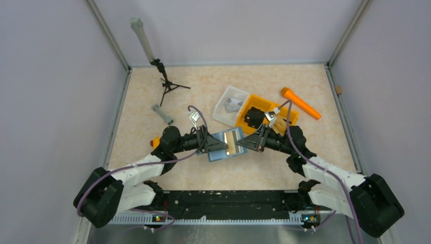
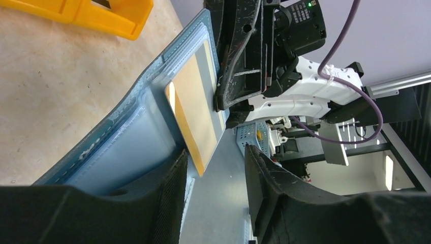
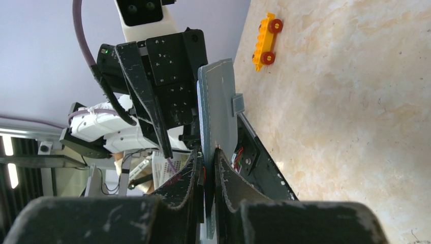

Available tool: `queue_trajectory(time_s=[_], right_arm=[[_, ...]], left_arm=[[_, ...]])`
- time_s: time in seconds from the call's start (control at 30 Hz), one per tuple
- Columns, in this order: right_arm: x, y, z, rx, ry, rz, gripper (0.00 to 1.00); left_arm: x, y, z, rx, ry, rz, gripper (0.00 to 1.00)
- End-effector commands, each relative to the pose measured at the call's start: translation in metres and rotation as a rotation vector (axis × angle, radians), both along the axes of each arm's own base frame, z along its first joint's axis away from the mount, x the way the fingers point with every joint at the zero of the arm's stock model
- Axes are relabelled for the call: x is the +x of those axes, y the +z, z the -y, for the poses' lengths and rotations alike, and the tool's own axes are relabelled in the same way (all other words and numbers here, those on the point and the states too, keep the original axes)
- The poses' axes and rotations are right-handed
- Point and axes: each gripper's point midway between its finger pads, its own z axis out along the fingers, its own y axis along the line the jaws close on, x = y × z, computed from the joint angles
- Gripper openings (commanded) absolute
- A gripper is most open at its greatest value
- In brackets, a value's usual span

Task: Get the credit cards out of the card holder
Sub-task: Remove the credit card from the card holder.

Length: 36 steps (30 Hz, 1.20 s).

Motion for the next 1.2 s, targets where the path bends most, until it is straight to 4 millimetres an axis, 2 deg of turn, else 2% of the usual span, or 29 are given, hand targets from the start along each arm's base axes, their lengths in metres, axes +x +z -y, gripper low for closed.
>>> queue_trajectory(time_s=[0.0,0.1,0.2,0.33,0.53,0.63,0.87,1.17], right_arm=[[-0.003,0.026,-0.003,0.065,0.023,0.064,0.00],[-0.001,0.018,-0.004,0.032,0.016,0.070,0.00],[-0.001,0.014,-0.004,-0.006,0.028,0.126,0.00],[-0.010,0.019,-0.010,-0.027,0.091,0.272,0.00],[-0.016,0.016,-0.017,-0.063,0.148,0.371,0.00],[-0.015,0.010,-0.018,-0.072,0.154,0.360,0.00],[-0.015,-0.003,-0.023,-0.065,0.171,0.199,0.00],[-0.016,-0.011,-0.022,-0.084,0.165,0.130,0.00]], left_arm=[[0.006,0.029,0.004,-0.075,0.014,0.096,0.48],[0.001,0.039,0.002,-0.141,0.002,0.104,0.42],[0.000,0.042,0.004,-0.170,-0.015,0.076,0.36],[0.000,0.044,0.006,-0.220,-0.044,0.027,0.28],[-0.001,0.047,0.009,-0.308,-0.098,-0.029,0.20],[-0.003,0.053,0.008,-0.349,-0.121,-0.039,0.22],[-0.006,0.061,0.005,-0.352,-0.106,0.038,0.25],[0.003,0.050,0.004,-0.207,-0.009,0.110,0.00]])
